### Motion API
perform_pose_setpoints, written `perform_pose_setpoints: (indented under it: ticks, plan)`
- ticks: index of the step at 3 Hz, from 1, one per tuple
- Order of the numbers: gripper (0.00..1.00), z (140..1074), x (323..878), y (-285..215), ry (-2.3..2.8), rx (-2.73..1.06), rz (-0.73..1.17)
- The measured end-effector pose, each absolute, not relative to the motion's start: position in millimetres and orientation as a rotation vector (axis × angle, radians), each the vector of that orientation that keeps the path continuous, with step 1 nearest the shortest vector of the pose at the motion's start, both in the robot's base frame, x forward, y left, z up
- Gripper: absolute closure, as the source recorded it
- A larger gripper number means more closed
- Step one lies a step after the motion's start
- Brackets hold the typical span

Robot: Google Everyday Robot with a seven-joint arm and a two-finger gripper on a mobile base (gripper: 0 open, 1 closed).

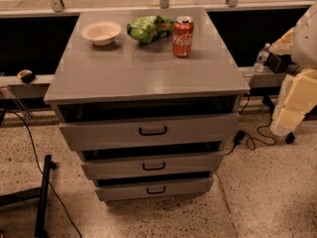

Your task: Open middle drawer

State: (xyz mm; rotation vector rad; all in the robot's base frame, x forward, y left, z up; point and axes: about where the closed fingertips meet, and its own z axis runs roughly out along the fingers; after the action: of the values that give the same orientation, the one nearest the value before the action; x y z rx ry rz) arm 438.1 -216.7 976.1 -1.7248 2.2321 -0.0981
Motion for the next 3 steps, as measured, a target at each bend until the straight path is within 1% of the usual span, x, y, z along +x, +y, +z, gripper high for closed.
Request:
perform_pose_setpoints:
  ticks: [1,2,3]
  plan:
    - [0.00,976.0,438.1,-216.7,2.232,-1.725,-0.098]
    - [0.00,948.7,435.4,-217.4,2.207,-1.701,-0.061]
    - [0.00,858.9,408.2,-222.3,2.204,-1.677,0.092]
